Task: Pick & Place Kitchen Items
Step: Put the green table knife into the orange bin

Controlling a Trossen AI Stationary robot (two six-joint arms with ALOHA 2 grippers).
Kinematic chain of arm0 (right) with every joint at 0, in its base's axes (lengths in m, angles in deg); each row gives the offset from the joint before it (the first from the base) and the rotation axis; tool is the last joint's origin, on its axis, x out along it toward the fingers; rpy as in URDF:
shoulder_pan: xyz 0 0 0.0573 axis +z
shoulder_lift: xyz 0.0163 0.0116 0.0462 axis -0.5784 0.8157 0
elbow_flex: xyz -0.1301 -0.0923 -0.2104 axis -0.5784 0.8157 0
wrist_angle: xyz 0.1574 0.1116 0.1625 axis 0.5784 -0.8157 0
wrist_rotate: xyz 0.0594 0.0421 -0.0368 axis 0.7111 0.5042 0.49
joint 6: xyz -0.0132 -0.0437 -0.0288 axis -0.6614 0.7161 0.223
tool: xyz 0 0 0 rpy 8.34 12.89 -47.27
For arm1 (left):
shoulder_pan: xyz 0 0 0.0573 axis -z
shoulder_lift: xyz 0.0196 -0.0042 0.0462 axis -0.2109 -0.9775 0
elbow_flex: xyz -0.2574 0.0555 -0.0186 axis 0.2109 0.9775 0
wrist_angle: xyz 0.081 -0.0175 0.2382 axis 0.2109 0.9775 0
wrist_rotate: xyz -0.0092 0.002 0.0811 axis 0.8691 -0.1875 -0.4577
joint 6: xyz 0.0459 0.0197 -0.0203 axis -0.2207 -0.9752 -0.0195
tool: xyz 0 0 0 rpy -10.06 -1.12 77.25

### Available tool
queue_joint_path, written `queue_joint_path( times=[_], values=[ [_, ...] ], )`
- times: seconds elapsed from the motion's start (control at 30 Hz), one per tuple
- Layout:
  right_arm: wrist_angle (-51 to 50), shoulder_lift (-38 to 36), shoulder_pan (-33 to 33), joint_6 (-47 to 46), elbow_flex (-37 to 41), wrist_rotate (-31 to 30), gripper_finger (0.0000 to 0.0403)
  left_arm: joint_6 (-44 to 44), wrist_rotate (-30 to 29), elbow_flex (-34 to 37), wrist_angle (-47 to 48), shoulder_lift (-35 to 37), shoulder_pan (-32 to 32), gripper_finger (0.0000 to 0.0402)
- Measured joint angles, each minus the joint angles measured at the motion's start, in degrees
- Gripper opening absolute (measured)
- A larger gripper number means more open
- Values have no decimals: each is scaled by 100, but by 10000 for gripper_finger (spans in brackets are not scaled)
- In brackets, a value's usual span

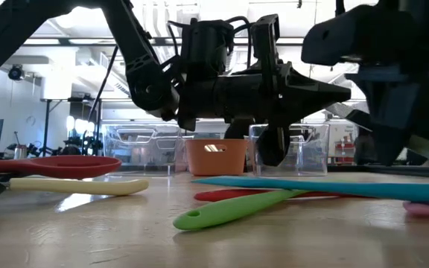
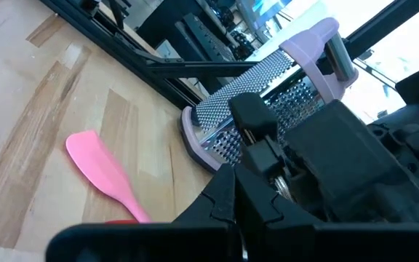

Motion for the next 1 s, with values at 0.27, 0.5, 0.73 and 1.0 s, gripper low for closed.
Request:
queue_joint_path(
  times=[0.27, 0.5, 0.73, 1.0],
  values=[
    [275, 0, -5, 187, 0, -9, 34, -9, 1, -9, -13, 2, -7, 0],
    [294, 0, -11, 189, 2, 69, 34, 25, 19, -9, 4, 2, 0, 3],
    [290, 0, -8, 205, 2, 104, 34, -64, 339, -22, 8, 2, -7, 67],
    [220, -40, -6, 191, 9, 92, 33, -123, 864, -20, 49, 74, -98, 233]
  ],
)
